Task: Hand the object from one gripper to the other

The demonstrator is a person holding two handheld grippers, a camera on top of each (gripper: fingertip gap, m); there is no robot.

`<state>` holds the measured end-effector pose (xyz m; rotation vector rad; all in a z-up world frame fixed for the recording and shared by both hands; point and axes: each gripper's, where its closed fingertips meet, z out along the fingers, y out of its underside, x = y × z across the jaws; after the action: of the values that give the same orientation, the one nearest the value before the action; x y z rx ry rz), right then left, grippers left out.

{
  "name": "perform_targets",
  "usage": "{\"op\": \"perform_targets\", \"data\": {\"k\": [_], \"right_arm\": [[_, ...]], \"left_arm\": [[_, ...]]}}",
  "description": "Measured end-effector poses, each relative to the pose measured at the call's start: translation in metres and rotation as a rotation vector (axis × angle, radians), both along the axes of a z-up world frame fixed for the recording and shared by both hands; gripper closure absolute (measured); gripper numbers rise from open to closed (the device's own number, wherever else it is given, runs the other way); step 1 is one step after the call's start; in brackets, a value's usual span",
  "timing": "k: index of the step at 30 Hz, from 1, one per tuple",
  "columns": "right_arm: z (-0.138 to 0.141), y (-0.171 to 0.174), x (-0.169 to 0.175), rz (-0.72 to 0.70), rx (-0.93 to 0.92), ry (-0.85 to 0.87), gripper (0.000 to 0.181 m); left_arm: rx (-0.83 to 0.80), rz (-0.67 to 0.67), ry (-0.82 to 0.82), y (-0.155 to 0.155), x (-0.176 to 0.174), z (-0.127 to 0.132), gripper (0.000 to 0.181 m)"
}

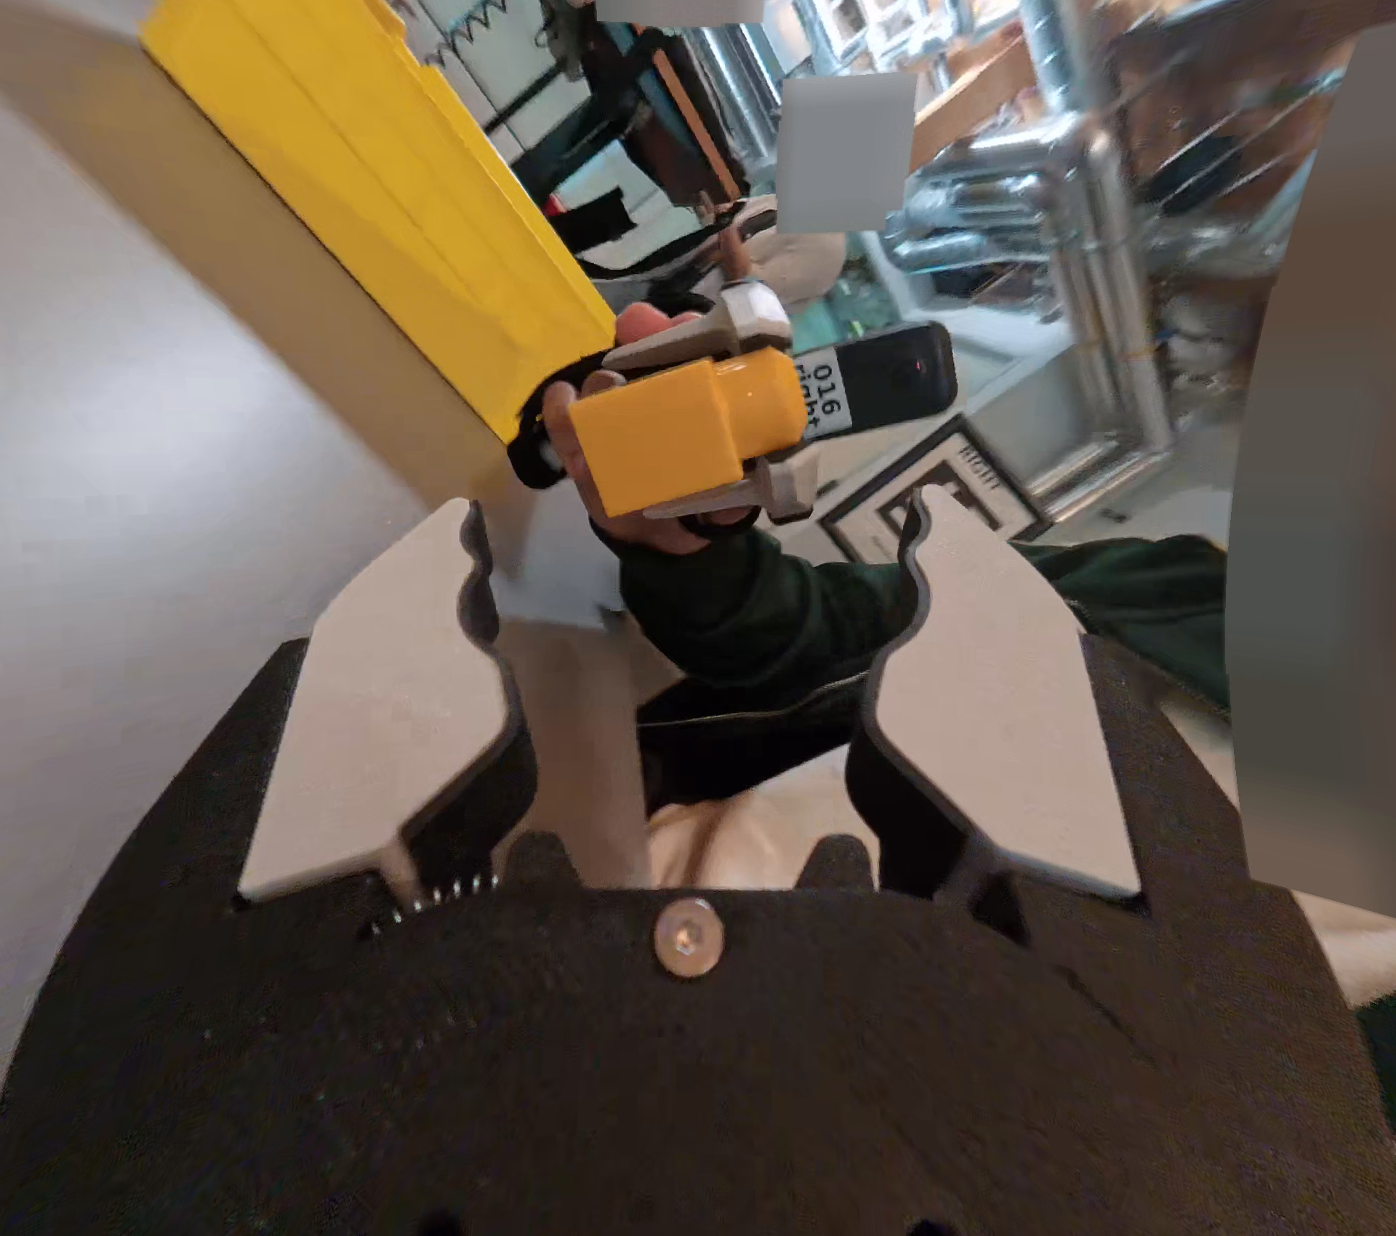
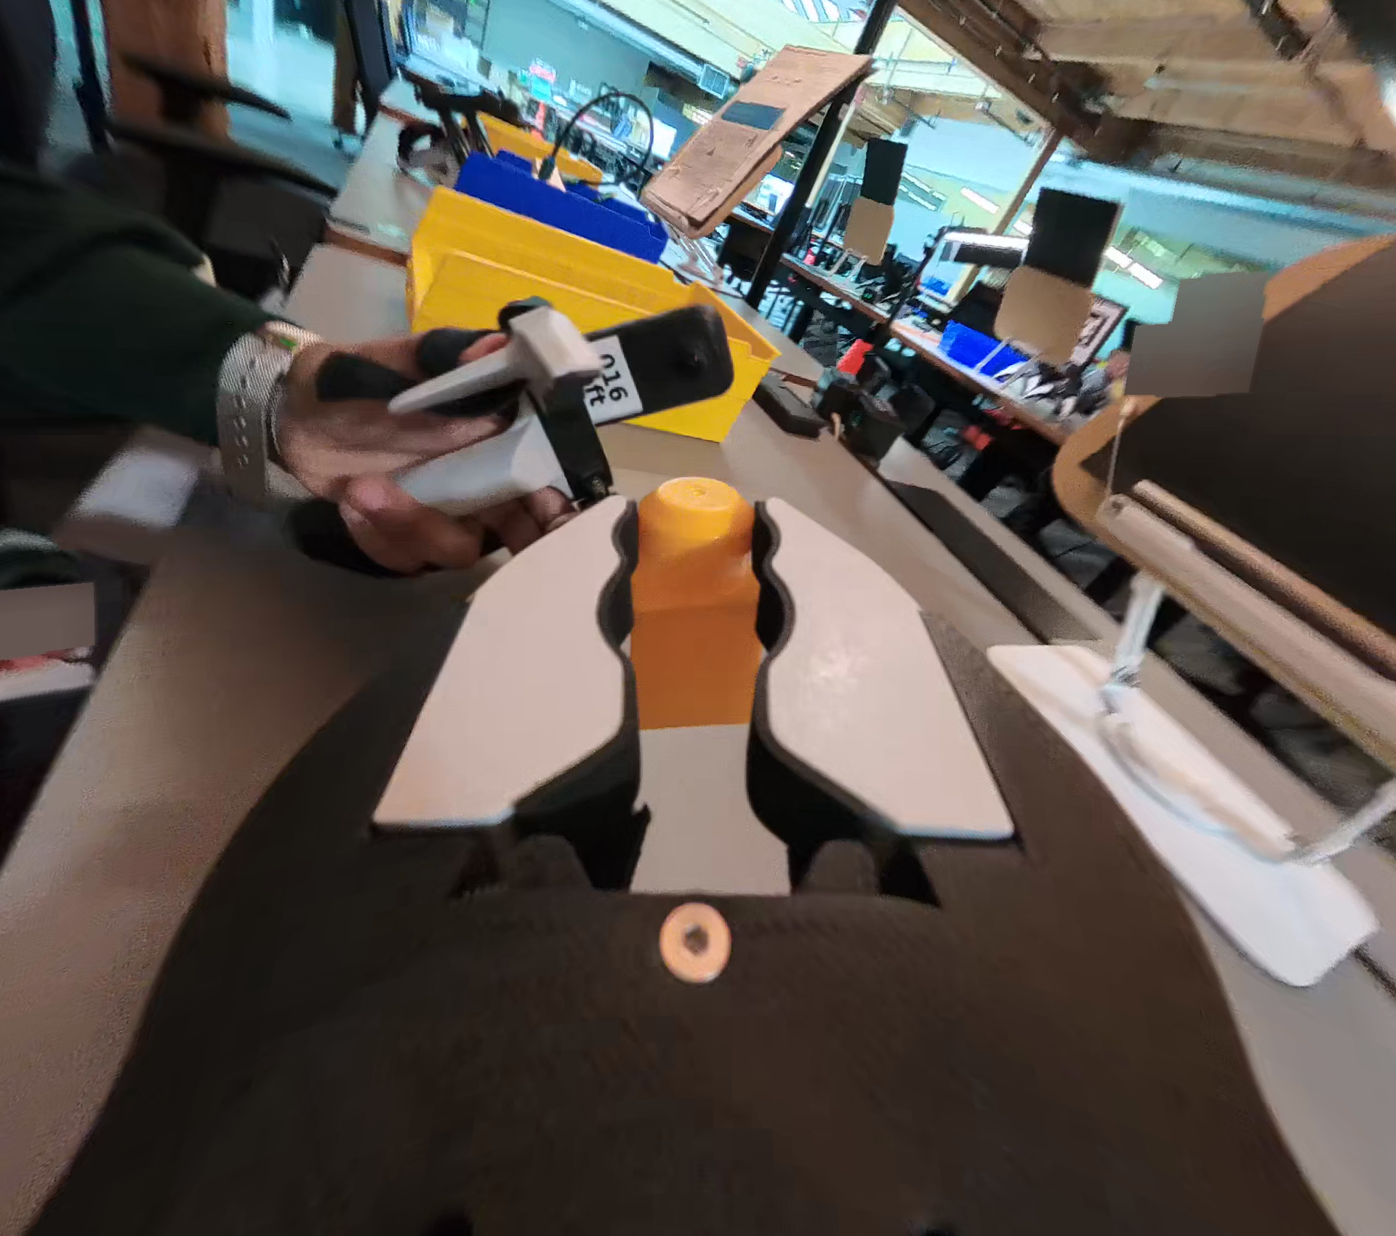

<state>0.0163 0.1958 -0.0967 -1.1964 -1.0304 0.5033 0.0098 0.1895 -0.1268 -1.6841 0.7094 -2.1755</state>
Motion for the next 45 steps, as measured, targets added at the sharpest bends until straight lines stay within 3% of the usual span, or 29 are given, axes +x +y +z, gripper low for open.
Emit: {"op": "perform_targets", "data": {"k": [7, 12, 15, 18, 25, 30, 33, 38, 41, 45], "right_arm": [[-0.017, -0.014, -0.018, 0.020, 0.144, -0.218, 0.152], [-0.024, -0.018, -0.026, 0.035, 0.169, -0.277, 0.152], [-0.028, -0.019, -0.029, 0.039, 0.181, -0.303, 0.152], [-0.029, -0.019, -0.029, 0.033, 0.179, -0.308, 0.152], [-0.028, -0.001, -0.022, -0.033, 0.065, -0.207, 0.104], [-0.015, 0.014, -0.006, -0.028, -0.173, 0.052, 0.085], [-0.006, 0.019, 0.005, 0.015, -0.317, 0.214, 0.086], [-0.010, 0.025, 0.010, 0.078, -0.573, 0.361, 0.100], [-0.017, 0.022, 0.006, 0.155, -0.744, 0.407, 0.140], [-0.018, 0.021, 0.004, 0.227, -0.922, 0.511, 0.140]], "left_arm": [[-0.109, -0.114, 0.043, -0.010, -0.001, -0.007, 0.088], [-0.092, -0.136, 0.083, -0.017, 0.004, -0.015, 0.097], [-0.071, -0.125, 0.095, -0.016, 0.004, -0.016, 0.114], [-0.047, -0.121, 0.109, -0.016, 0.003, -0.017, 0.114], [0.025, -0.058, 0.082, -0.010, 0.003, -0.013, 0.115], [0.285, 0.160, 0.054, 0.014, -0.007, -0.002, 0.116], [0.492, 0.257, 0.070, 0.018, -0.011, 0.005, 0.116], [0.849, 0.373, 0.143, 0.017, -0.010, 0.007, 0.116], [1.021, 0.404, 0.205, 0.014, -0.005, 0.001, 0.116], [1.110, 0.405, 0.229, 0.010, -0.001, -0.002, 0.115]]}}
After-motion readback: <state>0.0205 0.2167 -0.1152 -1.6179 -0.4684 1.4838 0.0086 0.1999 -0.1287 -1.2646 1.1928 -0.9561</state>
